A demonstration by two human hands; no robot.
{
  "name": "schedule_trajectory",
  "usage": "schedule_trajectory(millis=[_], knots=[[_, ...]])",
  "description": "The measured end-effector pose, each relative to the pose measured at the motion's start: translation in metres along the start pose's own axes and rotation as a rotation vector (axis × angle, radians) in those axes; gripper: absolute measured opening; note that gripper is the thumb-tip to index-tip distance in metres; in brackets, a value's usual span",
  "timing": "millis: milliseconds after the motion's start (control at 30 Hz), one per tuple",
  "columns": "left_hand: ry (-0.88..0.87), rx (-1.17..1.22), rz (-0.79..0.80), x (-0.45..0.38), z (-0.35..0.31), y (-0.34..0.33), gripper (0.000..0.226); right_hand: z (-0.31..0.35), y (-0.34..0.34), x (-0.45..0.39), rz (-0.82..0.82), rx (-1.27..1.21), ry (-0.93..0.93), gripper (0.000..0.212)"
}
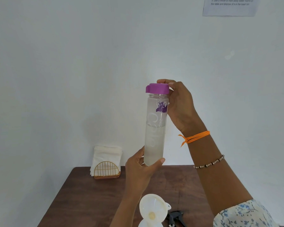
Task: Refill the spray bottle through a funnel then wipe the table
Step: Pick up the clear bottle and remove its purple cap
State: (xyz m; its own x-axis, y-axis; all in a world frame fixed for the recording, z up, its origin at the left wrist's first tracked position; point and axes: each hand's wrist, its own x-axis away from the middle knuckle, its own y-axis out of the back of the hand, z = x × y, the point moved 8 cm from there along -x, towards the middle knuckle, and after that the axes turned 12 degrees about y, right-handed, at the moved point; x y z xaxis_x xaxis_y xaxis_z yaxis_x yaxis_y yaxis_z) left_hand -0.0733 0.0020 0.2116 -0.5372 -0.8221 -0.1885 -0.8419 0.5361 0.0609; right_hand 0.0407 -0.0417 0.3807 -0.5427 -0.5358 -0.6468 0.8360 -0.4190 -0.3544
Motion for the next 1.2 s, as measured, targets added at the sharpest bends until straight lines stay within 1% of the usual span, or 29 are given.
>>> schedule_trajectory(millis=[67,133,200,233,267,367,433,500,567,633,700,767,867,967,1067,1200], knots=[[0.003,-0.001,-0.006,0.0,0.001,0.0,0.043,0.0,-0.001,0.001,-0.004,0.019,-0.012,0.022],[0.008,0.0,-0.023,-0.001,0.001,0.001,0.042,-0.001,0.0,0.0,0.004,0.158,-0.01,0.01],[0.012,-0.004,-0.032,-0.002,0.0,0.002,0.044,-0.003,0.004,-0.001,-0.005,0.266,0.005,0.029],[0.014,-0.007,-0.033,-0.002,0.0,0.002,0.044,-0.003,0.004,-0.001,-0.016,0.28,0.003,0.034],[0.015,-0.008,-0.033,-0.002,0.001,0.002,0.045,-0.004,0.005,-0.001,-0.031,0.258,-0.003,0.034],[0.021,-0.001,-0.03,-0.002,0.002,0.002,0.045,-0.004,0.004,-0.001,-0.051,0.126,-0.037,0.015],[0.03,-0.001,-0.028,-0.002,0.003,0.002,0.045,-0.004,0.005,-0.002,-0.039,0.073,-0.036,0.01],[0.035,-0.011,-0.021,-0.001,0.003,0.002,0.044,-0.002,0.003,-0.002,-0.035,0.095,-0.039,0.016],[0.034,-0.015,-0.016,-0.001,0.002,0.002,0.043,-0.002,0.002,-0.001,-0.03,0.174,-0.046,0.018],[0.03,-0.016,-0.013,-0.002,0.003,0.001,0.043,-0.004,0.002,-0.002,-0.02,0.28,-0.026,0.032],[0.029,-0.018,-0.013,-0.002,0.004,0.0,0.043,-0.004,0.005,-0.003,-0.036,0.349,-0.016,0.036],[0.034,-0.01,-0.015,-0.002,0.006,0.0,0.042,-0.005,0.007,-0.003,-0.037,0.338,-0.026,0.03],[0.04,0.008,-0.008,-0.003,0.01,-0.001,0.043,-0.003,0.003,-0.002,-0.005,0.264,-0.027,0.011],[0.044,0.016,-0.01,-0.004,0.01,-0.001,0.042,-0.003,0.001,-0.002,0.022,0.212,-0.015,0.015],[0.058,0.021,-0.01,-0.004,0.013,-0.001,0.043,0.0,0.0,-0.002,0.058,0.237,0.011,0.017],[0.06,0.027,-0.016,-0.005,0.016,0.0,0.046,0.002,0.005,-0.002,-0.013,0.171,0.01,0.018]])
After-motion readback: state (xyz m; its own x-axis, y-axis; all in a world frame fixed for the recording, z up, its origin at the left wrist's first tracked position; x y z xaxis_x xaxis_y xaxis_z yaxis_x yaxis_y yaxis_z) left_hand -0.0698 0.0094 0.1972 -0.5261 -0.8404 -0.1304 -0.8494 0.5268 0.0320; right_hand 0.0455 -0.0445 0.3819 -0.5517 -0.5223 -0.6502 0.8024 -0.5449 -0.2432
